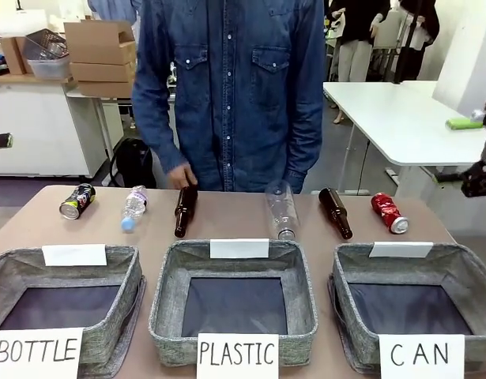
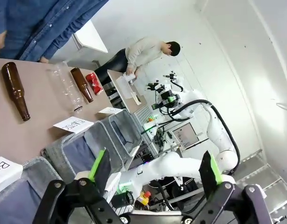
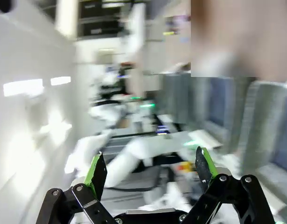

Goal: Sort the can waste into the basket.
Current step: Pick up the can waste from the table and place it in the right Fabric basket.

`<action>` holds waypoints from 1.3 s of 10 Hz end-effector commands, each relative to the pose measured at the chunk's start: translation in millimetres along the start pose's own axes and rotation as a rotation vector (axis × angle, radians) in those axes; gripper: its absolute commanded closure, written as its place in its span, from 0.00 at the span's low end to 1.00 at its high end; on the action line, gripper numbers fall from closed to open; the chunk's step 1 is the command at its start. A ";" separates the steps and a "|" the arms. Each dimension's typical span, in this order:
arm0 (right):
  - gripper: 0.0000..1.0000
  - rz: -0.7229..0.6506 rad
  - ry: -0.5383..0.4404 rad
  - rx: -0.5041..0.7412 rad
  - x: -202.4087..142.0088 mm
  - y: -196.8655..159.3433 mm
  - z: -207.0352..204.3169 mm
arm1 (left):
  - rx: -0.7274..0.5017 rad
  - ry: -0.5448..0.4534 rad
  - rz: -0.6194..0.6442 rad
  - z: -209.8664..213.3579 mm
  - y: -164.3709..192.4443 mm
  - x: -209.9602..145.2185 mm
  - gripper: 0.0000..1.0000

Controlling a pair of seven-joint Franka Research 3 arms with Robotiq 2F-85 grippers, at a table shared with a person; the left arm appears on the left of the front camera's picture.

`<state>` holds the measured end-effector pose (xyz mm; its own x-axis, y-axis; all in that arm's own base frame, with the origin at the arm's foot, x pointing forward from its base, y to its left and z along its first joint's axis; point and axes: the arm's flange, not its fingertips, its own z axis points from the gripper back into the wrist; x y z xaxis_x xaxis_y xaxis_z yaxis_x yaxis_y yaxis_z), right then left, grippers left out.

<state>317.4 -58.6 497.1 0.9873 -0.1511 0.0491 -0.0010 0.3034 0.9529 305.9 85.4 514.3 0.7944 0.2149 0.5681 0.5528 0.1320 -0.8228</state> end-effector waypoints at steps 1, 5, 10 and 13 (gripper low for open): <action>0.00 0.252 -0.097 -0.794 -2.8 -0.4 -24.1 | -0.019 -0.009 -0.024 -1.0 2.3 4.2 0.00; 0.00 0.308 -0.429 -0.913 -24.1 5.1 11.4 | -0.019 -0.009 -0.024 -1.0 2.3 4.2 0.00; 0.00 0.360 -0.228 -0.990 11.2 29.7 5.8 | -0.019 -0.009 -0.024 -1.0 2.3 4.2 0.00; 0.00 0.348 -0.115 -1.091 128.9 -8.8 -5.1 | -0.019 -0.009 -0.024 -1.0 2.3 4.2 0.00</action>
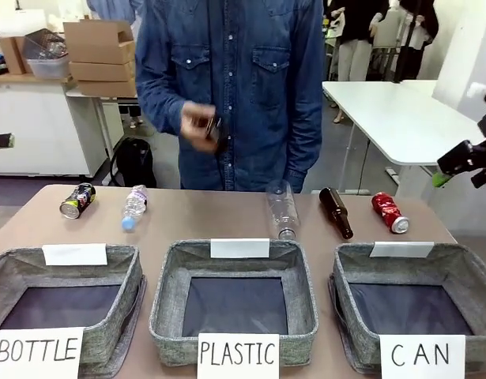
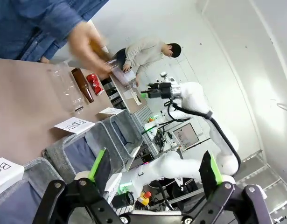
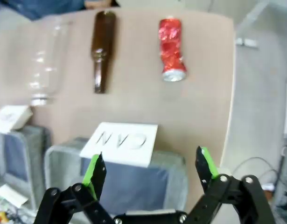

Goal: Sort the can waste into the basket.
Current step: Pick up the can waste from the table and place it in the right Fabric basket.

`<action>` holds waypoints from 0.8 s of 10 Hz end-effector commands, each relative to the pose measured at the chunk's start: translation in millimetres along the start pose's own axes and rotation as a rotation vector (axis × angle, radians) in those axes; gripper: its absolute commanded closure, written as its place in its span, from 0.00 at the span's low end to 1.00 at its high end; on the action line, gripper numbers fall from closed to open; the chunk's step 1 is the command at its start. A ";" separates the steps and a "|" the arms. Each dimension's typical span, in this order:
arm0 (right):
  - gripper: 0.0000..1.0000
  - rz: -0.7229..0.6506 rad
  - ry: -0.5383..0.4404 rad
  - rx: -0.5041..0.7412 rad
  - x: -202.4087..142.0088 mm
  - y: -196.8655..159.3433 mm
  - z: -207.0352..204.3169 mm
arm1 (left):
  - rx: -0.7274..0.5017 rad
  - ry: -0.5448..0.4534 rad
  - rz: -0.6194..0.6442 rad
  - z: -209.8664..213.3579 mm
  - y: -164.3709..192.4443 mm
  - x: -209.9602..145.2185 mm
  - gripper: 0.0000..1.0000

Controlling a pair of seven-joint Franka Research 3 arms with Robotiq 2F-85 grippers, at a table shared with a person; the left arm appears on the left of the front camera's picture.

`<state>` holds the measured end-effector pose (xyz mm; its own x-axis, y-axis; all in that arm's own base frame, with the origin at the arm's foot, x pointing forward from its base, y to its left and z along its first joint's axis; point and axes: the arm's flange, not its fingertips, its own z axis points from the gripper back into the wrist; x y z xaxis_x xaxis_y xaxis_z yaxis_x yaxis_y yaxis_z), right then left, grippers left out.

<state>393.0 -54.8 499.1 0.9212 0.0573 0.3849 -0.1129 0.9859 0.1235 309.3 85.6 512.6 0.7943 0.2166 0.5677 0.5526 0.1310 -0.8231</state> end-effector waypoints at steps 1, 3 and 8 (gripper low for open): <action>0.00 -0.003 0.069 0.052 68.7 -46.7 -48.7 | -0.018 -0.008 -0.024 -0.4 -0.9 2.5 0.00; 0.00 0.036 0.045 0.128 101.1 -64.7 -114.0 | -0.018 -0.008 -0.024 -0.4 -0.9 2.5 0.00; 0.00 0.004 0.081 0.151 104.1 -55.6 -164.4 | -0.018 -0.008 -0.024 -0.4 -0.9 2.5 0.00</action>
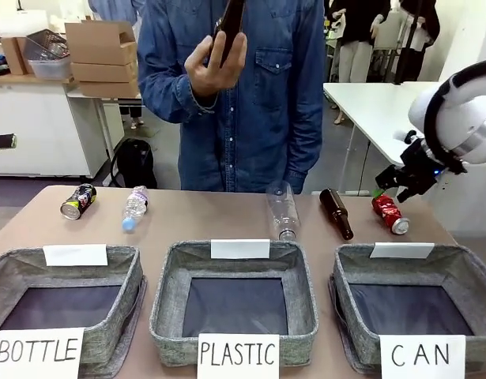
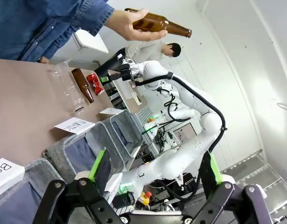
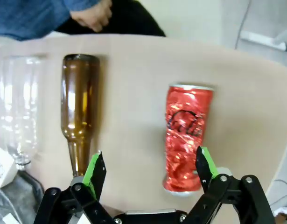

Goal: Sort the can waste into the basket.
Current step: Pick up the can waste from the table and place it in the right Fabric basket.

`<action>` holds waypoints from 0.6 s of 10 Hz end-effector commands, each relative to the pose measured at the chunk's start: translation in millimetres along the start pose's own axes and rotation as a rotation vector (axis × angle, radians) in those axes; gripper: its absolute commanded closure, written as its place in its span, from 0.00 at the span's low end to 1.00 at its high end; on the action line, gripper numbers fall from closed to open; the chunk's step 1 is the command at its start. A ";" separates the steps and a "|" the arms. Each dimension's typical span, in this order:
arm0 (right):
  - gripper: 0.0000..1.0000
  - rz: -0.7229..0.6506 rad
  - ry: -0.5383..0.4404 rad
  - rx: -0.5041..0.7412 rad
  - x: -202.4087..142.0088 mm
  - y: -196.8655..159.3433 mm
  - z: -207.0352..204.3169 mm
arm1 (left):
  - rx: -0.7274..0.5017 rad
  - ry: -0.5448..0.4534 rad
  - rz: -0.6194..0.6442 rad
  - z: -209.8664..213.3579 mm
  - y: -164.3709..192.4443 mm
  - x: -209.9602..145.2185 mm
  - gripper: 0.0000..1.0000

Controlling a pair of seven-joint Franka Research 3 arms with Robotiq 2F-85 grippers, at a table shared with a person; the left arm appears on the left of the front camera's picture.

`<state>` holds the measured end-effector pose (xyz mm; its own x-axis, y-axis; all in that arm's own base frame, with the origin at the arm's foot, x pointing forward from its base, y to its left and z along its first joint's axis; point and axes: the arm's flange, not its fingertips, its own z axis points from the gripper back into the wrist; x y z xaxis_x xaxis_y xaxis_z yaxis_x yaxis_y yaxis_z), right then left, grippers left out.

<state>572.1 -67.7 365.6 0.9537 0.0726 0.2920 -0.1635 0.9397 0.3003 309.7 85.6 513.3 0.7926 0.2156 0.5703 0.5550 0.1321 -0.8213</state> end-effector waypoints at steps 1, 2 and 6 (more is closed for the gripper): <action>0.00 0.013 -0.017 -0.039 -10.9 -2.1 22.2 | -0.018 -0.008 -0.021 -0.3 -0.6 1.7 0.00; 0.00 0.000 0.000 0.000 0.0 0.0 0.0 | -0.018 -0.008 -0.021 -0.3 -0.6 1.7 0.00; 0.00 -0.019 0.035 -0.045 38.0 -6.6 -52.2 | 0.106 0.283 -0.148 85.1 -63.4 -14.6 0.00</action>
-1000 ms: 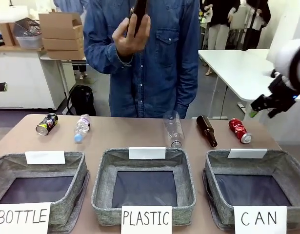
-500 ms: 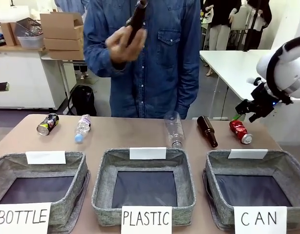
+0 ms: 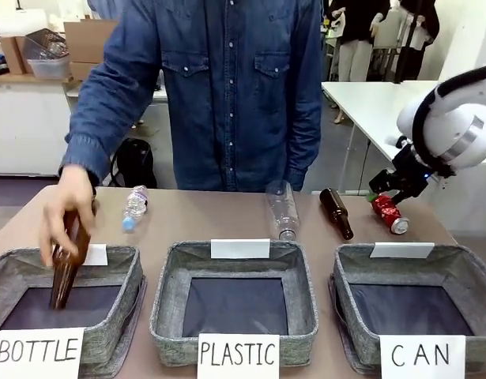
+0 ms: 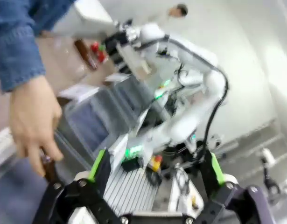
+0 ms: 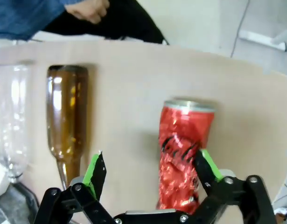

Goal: Sort the can waste into the basket.
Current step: Pick up the can waste from the table and place it in the right Fabric basket.

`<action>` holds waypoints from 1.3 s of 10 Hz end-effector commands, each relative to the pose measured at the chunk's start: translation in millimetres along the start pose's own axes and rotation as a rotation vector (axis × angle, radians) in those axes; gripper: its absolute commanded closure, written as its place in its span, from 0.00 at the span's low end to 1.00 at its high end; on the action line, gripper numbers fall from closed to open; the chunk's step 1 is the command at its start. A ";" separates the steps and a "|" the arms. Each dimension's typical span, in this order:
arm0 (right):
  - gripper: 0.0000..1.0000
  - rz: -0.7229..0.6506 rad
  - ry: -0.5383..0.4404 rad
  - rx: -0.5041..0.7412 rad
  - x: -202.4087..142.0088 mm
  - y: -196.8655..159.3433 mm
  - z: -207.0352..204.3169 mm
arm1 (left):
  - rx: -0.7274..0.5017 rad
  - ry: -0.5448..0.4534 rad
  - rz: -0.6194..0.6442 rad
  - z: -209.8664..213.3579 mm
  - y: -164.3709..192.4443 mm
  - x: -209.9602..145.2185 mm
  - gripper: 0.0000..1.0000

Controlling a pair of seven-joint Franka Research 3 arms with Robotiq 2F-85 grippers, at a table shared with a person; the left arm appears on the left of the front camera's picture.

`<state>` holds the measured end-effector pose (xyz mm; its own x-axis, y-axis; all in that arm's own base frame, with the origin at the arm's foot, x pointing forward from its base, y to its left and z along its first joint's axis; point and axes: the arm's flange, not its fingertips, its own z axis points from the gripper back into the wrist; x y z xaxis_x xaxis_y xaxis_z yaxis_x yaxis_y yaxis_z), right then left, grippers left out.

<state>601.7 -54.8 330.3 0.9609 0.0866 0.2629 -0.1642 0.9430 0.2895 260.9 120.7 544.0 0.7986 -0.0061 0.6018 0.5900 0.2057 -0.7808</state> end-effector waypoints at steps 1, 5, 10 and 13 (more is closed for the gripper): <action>0.00 -0.031 0.005 -0.073 25.4 -4.5 -16.9 | 0.094 0.025 -0.072 51.1 -13.9 -14.9 0.00; 0.00 -0.017 0.002 -0.112 34.5 -7.8 -21.7 | 0.000 0.000 0.000 0.0 0.0 0.0 0.00; 0.00 -0.004 0.017 -0.145 35.6 -4.8 -26.3 | 0.000 0.000 0.000 0.0 0.0 0.0 0.00; 0.58 0.054 0.028 -0.163 34.7 -1.7 -29.7 | 0.000 0.000 0.000 0.0 0.0 0.0 0.00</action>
<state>639.0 -46.3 312.9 0.9593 0.1443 0.2429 -0.1845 0.9711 0.1517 262.7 120.5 540.6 0.8000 -0.0183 0.5997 0.5898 0.2070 -0.7806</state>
